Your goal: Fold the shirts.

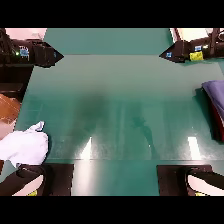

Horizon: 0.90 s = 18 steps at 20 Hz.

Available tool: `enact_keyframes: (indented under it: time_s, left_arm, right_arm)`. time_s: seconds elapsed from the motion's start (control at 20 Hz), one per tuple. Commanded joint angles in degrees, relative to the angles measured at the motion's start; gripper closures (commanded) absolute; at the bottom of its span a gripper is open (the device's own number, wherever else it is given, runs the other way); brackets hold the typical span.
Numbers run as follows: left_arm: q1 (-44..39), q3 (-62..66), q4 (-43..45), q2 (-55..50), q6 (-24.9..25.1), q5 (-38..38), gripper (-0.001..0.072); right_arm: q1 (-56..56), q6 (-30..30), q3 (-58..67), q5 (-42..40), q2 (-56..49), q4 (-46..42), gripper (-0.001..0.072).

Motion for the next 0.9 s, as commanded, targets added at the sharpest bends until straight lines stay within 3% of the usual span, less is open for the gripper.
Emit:
enact_keyframes:
  time_s: [0.0, 0.55, 0.7, 0.85]
  left_arm:
    - [-0.02, 0.0, 0.0, -0.02, 0.0, 0.02, 0.0686]
    - [-0.02, 0.0, -0.02, -0.02, 0.0, 0.02, 0.0686]
    - [0.5, 0.13, 1.16, 0.09, 1.33, 6.19, 0.0686]
    - [4.63, 0.2, 9.29, 3.19, 0.85, -3.5, 0.0686]
  right_arm:
    - [0.09, 0.02, 0.04, 0.0, -0.04, 0.02, 0.0695]
    - [0.09, 0.02, 0.02, 0.48, -0.04, 0.02, 0.0694]
    - [0.09, 0.02, 0.04, 1.99, -0.04, 0.02, 0.0694]
    - [0.09, 0.02, 0.02, 3.26, -0.02, 0.0, 0.0694]
